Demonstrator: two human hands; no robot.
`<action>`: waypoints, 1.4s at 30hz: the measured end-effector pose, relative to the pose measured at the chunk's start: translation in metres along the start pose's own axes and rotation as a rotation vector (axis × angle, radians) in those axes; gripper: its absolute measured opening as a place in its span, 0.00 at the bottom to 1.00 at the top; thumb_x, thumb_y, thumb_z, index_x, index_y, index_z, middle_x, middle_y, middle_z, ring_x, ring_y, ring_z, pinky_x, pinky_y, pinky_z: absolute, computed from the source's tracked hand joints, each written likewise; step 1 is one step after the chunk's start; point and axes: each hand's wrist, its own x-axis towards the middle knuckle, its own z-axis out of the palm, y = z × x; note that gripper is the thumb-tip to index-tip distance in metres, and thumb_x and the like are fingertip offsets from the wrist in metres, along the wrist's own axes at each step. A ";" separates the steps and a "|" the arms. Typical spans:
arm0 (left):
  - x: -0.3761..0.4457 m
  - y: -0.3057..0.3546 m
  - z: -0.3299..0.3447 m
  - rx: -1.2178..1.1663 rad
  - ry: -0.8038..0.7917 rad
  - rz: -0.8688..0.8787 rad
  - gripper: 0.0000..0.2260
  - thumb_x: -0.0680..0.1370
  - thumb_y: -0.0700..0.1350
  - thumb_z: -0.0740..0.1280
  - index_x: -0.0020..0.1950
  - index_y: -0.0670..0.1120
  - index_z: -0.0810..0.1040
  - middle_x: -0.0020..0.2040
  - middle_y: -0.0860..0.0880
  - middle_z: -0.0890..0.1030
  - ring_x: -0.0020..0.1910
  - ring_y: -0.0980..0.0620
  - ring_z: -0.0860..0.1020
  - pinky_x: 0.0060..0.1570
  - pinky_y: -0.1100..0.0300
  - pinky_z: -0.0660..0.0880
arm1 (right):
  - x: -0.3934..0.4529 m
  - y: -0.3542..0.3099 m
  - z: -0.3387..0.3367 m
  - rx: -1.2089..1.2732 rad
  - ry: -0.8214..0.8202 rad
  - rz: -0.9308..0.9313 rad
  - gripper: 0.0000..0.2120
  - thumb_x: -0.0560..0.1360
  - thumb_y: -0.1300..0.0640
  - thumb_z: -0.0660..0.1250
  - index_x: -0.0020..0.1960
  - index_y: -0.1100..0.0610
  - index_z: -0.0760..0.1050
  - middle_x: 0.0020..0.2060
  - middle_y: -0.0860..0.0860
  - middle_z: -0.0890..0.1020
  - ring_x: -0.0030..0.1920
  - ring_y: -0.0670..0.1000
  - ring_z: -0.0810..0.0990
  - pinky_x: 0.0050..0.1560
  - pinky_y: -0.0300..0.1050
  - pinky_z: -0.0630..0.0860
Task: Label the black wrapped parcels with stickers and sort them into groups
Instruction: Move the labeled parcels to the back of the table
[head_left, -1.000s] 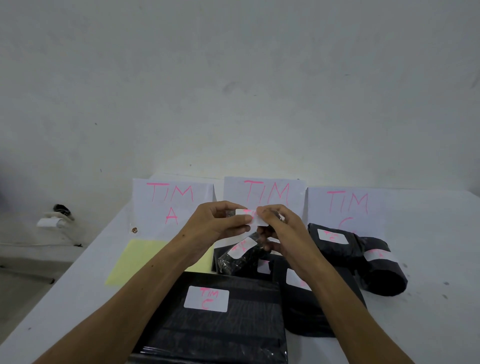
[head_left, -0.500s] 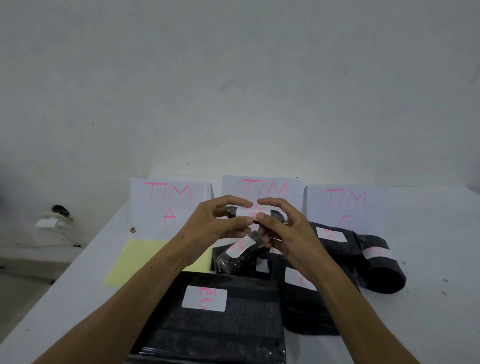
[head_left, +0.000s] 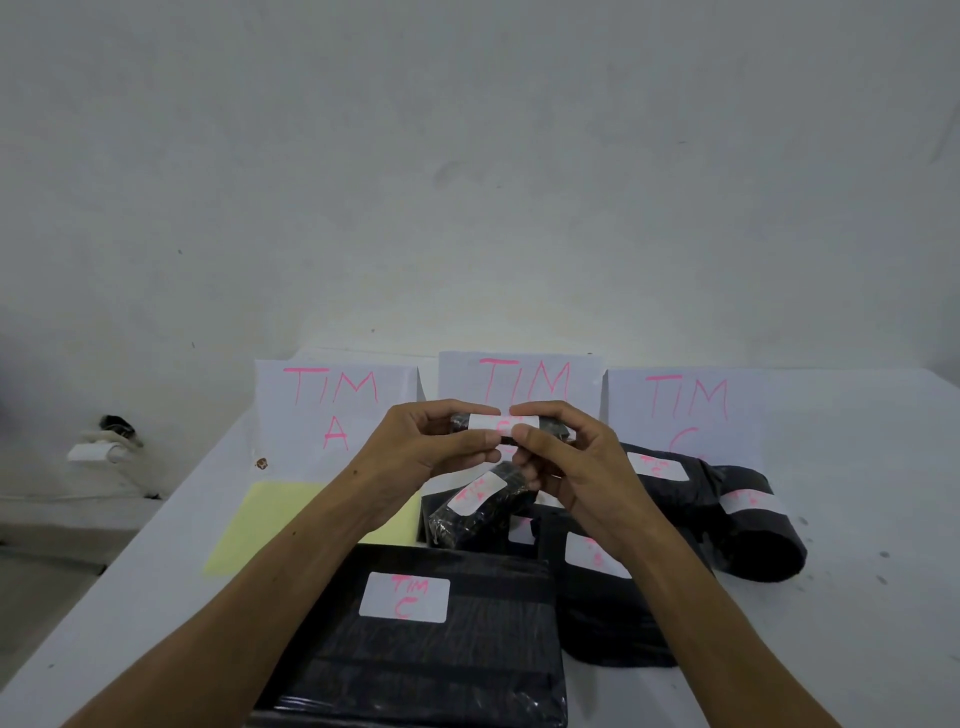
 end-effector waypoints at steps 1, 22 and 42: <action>0.000 0.000 0.000 -0.003 0.001 -0.001 0.14 0.74 0.36 0.74 0.59 0.41 0.84 0.51 0.36 0.85 0.52 0.40 0.86 0.50 0.61 0.82 | -0.001 0.000 -0.001 0.016 -0.002 0.008 0.14 0.74 0.59 0.74 0.60 0.57 0.83 0.37 0.61 0.82 0.35 0.54 0.80 0.40 0.45 0.79; -0.002 -0.004 0.002 0.189 -0.112 -0.054 0.12 0.75 0.41 0.74 0.58 0.40 0.83 0.49 0.38 0.86 0.51 0.41 0.86 0.54 0.55 0.83 | -0.016 -0.006 -0.006 0.011 0.016 0.097 0.09 0.78 0.59 0.71 0.57 0.61 0.81 0.38 0.60 0.82 0.35 0.53 0.80 0.41 0.44 0.80; 0.001 -0.015 0.009 0.462 -0.173 -0.046 0.05 0.77 0.42 0.74 0.52 0.46 0.85 0.39 0.46 0.83 0.37 0.49 0.80 0.41 0.56 0.79 | -0.035 -0.034 -0.023 -0.132 -0.128 0.190 0.19 0.78 0.64 0.71 0.68 0.58 0.72 0.53 0.65 0.85 0.57 0.61 0.85 0.61 0.52 0.81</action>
